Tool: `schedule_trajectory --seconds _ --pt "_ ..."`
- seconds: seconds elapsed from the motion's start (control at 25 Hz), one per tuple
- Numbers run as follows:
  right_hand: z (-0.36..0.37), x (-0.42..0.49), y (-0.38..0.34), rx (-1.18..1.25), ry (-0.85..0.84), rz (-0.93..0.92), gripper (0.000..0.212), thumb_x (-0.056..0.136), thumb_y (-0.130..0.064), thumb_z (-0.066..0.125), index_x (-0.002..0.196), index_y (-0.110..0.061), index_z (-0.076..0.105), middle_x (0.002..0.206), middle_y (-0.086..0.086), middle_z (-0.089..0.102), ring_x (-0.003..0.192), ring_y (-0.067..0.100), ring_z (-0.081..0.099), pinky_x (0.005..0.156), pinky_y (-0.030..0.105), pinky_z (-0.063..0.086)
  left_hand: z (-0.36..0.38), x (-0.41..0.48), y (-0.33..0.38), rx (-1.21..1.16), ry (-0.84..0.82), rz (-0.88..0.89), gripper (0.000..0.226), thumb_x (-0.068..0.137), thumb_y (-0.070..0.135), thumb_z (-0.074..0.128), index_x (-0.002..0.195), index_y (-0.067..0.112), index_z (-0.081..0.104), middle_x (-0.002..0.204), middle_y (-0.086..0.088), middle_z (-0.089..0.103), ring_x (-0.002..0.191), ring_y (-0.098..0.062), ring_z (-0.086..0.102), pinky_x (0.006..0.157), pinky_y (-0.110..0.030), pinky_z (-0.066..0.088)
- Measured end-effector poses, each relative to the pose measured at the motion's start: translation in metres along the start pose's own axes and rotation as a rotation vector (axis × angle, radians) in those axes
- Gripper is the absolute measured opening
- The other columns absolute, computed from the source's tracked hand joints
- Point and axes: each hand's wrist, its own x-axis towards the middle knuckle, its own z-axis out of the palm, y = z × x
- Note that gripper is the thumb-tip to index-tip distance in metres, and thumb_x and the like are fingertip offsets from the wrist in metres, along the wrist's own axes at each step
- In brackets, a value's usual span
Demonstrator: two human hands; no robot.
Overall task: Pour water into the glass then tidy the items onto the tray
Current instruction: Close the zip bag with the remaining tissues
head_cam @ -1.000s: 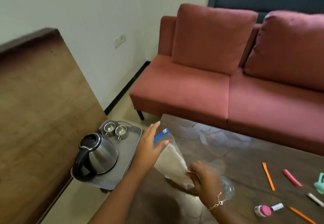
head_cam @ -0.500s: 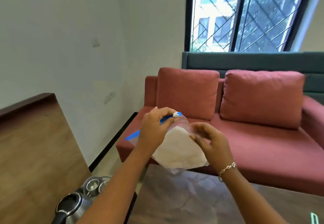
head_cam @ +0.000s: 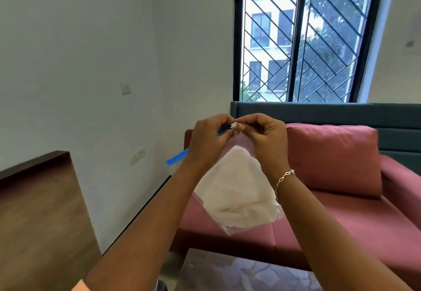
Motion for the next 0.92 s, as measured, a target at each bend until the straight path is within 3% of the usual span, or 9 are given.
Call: schedule_trajectory --seconds 0.24,0.32,0.44,0.52,0.6,0.64,0.8,0.92 --pt "0.000 0.003 -0.006 0.128 -0.020 0.042 0.006 0.076 0.005 0.064 0.077 -0.001 0.066 0.075 0.016 0.067 0.072 0.023 0.063 0.072 0.032 0.054 -0.005 0.003 0.008 -0.011 0.026 0.038 0.014 0.082 0.013 0.067 0.090 0.002 0.072 0.080 -0.015 0.073 0.075 -0.024 0.067 0.071 -0.032 0.052" --pt "0.001 0.000 -0.005 0.064 -0.006 0.035 0.009 0.079 0.004 0.062 0.075 -0.004 0.063 0.072 0.012 0.065 0.071 0.021 0.060 0.071 0.034 0.052 -0.005 0.002 0.010 0.026 0.035 0.047 0.016 0.082 0.013 0.068 0.093 0.003 0.073 0.082 -0.016 0.074 0.074 -0.025 0.067 0.069 -0.029 0.052" --pt "0.005 -0.004 -0.003 -0.055 0.027 0.006 0.014 0.085 0.000 0.056 0.076 -0.011 0.056 0.068 -0.002 0.057 0.068 0.012 0.054 0.067 0.025 0.047 -0.004 0.001 0.013 0.058 0.032 0.055 0.018 0.081 0.013 0.068 0.094 0.001 0.073 0.081 -0.016 0.074 0.067 -0.017 0.063 0.062 -0.006 0.042" --pt "0.006 -0.006 -0.003 -0.097 0.043 -0.022 0.014 0.087 -0.001 0.053 0.077 -0.012 0.052 0.069 -0.003 0.053 0.067 0.009 0.049 0.063 0.017 0.042 -0.005 0.003 0.015 0.073 0.012 0.047 0.019 0.082 0.014 0.068 0.095 0.001 0.073 0.082 -0.017 0.074 0.068 -0.018 0.063 0.070 -0.011 0.046" --pt "0.006 -0.006 -0.003 -0.129 0.042 -0.041 0.013 0.087 -0.001 0.052 0.079 -0.011 0.050 0.073 0.002 0.052 0.069 0.012 0.048 0.064 0.018 0.040 -0.005 0.006 0.017 0.090 -0.017 0.036 0.019 0.083 0.016 0.067 0.096 0.002 0.072 0.085 -0.017 0.075 0.073 -0.024 0.066 0.082 -0.029 0.049" --pt "0.005 -0.004 -0.004 -0.137 0.038 -0.044 0.012 0.087 -0.001 0.052 0.079 -0.011 0.051 0.074 0.004 0.053 0.071 0.014 0.048 0.065 0.021 0.040 -0.005 0.007 0.018 0.094 -0.024 0.039 0.019 0.083 0.016 0.066 0.096 0.003 0.073 0.085 -0.017 0.075 0.074 -0.025 0.067 0.080 -0.030 0.049" --pt "-0.005 0.001 -0.005 -0.044 0.036 -0.013 0.010 0.086 -0.003 0.056 0.080 -0.011 0.056 0.071 -0.003 0.057 0.071 0.013 0.054 0.071 0.030 0.048 -0.003 0.009 0.024 0.033 -0.029 0.044 0.018 0.084 0.013 0.065 0.094 0.000 0.072 0.083 -0.017 0.074 0.075 -0.024 0.068 0.070 -0.025 0.051" --pt "-0.012 0.003 -0.007 0.080 0.003 0.017 0.008 0.082 -0.004 0.062 0.079 -0.012 0.062 0.074 0.002 0.063 0.074 0.015 0.061 0.074 0.032 0.053 0.000 0.014 0.028 0.025 -0.010 0.035 0.019 0.085 0.012 0.064 0.096 -0.001 0.071 0.085 -0.018 0.073 0.077 -0.024 0.067 0.070 -0.022 0.051"
